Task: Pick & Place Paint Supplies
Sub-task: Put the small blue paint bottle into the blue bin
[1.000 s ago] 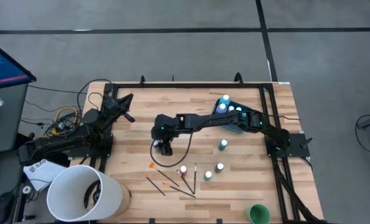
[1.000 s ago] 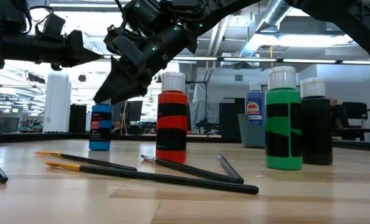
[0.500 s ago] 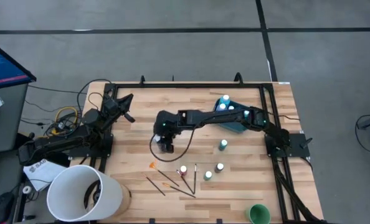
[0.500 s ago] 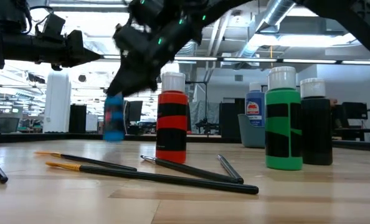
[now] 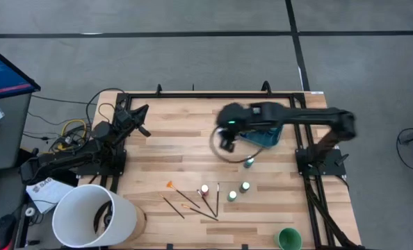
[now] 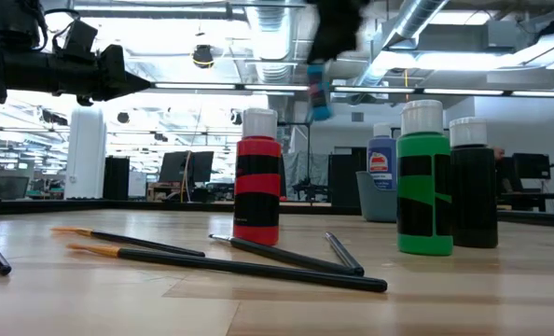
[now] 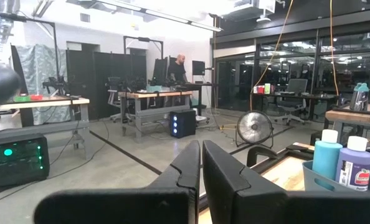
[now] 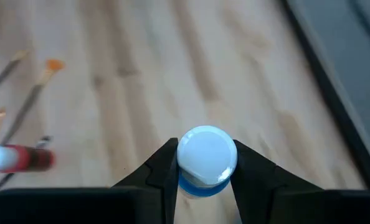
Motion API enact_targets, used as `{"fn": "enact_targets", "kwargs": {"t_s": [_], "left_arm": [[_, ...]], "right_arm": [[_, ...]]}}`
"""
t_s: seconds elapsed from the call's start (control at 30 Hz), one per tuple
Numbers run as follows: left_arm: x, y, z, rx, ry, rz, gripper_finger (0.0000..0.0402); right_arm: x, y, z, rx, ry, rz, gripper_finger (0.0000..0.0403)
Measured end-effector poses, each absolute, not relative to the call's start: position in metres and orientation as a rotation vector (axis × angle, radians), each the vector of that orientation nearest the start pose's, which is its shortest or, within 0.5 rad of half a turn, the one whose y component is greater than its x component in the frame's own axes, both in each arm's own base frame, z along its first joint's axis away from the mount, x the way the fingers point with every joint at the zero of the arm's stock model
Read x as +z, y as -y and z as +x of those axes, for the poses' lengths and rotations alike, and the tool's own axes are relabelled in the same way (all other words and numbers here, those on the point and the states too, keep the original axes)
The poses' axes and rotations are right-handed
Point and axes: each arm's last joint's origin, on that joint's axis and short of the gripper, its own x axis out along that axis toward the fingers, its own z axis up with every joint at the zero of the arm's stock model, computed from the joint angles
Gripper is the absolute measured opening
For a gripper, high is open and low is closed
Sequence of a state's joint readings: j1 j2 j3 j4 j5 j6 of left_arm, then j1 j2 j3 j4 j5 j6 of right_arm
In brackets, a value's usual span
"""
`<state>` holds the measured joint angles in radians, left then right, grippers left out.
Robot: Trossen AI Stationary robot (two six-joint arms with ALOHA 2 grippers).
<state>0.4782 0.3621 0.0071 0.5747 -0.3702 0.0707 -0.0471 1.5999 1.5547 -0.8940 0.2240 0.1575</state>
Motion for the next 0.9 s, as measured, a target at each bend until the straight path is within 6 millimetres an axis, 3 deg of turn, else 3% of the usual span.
{"fn": "enact_targets", "kwargs": {"t_s": [0.17, 0.37, 0.6, 0.9], "left_arm": [[0.189, -0.063, 0.098, 0.852, 0.199, 0.078, 0.0008], [0.189, -0.063, 0.098, 0.852, 0.2, 0.079, 0.0008], [0.189, -0.063, 0.098, 0.852, 0.2, 0.078, 0.0008], [0.189, -0.063, 0.098, 0.852, 0.201, 0.079, 0.0008]], "right_arm": [[0.33, 0.023, 0.265, -0.568, -0.854, 0.178, 0.0108], [0.299, 0.023, 0.22, -0.712, -0.831, 0.291, 0.0108], [0.274, 0.024, 0.202, -0.827, -0.835, 0.297, 0.0108], [0.248, 0.016, 0.198, -0.946, -0.761, 0.313, 0.0108]]}}
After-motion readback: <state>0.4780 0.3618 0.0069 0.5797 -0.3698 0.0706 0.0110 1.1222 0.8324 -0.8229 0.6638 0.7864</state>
